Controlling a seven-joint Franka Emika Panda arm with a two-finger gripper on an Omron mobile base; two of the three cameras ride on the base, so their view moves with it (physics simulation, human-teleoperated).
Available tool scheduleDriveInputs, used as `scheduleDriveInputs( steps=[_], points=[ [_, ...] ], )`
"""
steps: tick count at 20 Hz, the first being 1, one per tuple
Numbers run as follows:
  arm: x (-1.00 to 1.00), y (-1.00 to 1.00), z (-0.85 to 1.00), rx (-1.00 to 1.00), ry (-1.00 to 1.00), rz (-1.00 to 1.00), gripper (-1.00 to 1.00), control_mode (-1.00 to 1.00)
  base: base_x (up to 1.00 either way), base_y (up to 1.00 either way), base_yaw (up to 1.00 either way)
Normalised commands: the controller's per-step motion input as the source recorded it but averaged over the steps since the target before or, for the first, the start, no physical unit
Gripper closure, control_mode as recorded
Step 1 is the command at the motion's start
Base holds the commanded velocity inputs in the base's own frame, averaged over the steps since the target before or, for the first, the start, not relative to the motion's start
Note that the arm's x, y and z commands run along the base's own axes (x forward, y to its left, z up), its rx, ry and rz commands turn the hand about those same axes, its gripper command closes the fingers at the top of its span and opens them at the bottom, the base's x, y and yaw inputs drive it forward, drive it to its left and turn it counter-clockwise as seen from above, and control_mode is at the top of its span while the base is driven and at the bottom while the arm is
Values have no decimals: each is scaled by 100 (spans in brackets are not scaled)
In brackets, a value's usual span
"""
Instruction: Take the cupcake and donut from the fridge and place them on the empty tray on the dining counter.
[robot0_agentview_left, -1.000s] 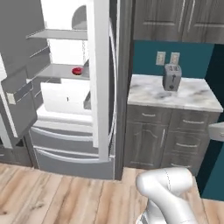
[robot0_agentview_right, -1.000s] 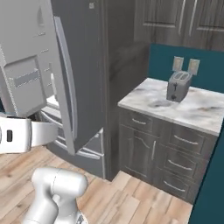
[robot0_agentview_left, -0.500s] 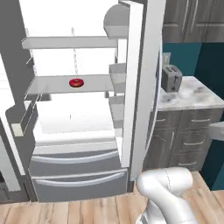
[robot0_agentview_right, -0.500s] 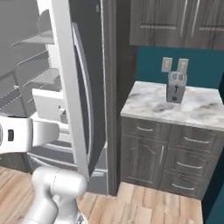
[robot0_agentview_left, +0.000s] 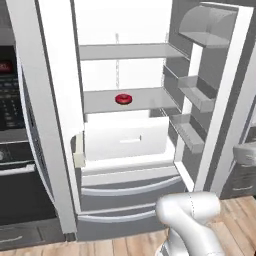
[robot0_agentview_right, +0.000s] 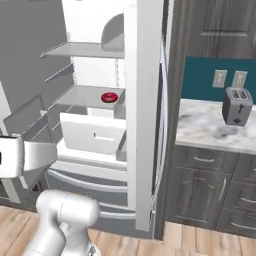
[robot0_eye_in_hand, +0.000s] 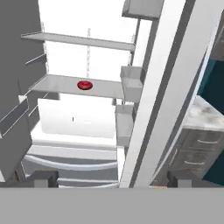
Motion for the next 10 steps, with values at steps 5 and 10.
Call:
scheduleDriveInputs(
  steps=[5,10],
  points=[
    [0,0,0,0,0,0,-100,100,100,5,2],
    [0,0,0,0,0,0,-100,100,38,82,0]
  ],
)
